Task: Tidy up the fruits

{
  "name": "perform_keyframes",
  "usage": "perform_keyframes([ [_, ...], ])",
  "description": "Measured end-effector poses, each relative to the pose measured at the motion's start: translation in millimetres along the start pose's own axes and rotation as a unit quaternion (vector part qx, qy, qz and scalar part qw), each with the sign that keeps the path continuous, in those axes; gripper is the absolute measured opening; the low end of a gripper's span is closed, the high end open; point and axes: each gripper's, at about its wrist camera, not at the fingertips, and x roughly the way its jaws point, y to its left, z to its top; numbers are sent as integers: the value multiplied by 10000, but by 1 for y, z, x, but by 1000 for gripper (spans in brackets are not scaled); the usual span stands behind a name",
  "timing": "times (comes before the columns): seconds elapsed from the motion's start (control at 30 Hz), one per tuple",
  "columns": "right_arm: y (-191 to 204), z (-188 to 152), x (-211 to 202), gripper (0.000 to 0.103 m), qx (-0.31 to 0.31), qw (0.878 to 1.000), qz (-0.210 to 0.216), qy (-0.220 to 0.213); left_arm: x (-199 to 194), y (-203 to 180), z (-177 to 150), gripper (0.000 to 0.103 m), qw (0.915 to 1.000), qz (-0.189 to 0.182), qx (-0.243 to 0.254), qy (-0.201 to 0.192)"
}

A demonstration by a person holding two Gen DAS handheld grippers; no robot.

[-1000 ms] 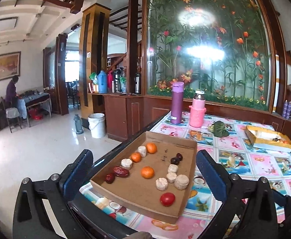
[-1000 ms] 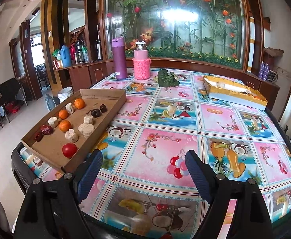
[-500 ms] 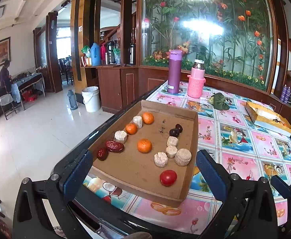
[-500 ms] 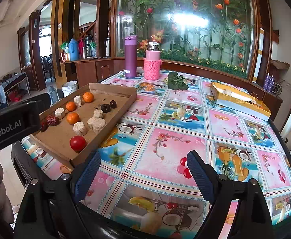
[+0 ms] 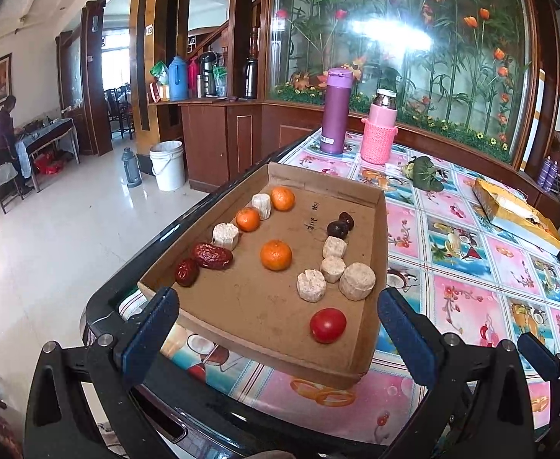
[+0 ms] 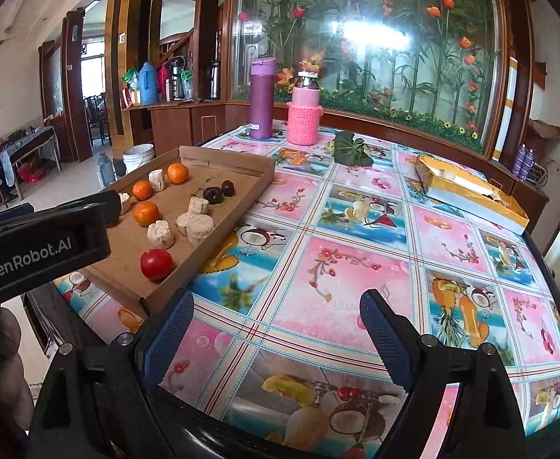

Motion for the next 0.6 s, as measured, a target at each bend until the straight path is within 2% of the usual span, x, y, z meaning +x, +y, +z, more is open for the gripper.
perform_keyframes([
  [0.2, 9, 0, 2, 92, -128, 9999, 67, 9, 6, 3, 2, 103, 9999, -55, -5, 93],
  [0.4, 15, 5, -4, 92, -245, 9993, 263, -129, 5, -7, 14, 103, 9995, -158, 260, -11],
  [0.6, -7, 20, -13, 93, 4, 9992, 281, -286, 6, -23, 28, 103, 9986, -431, 283, 131],
])
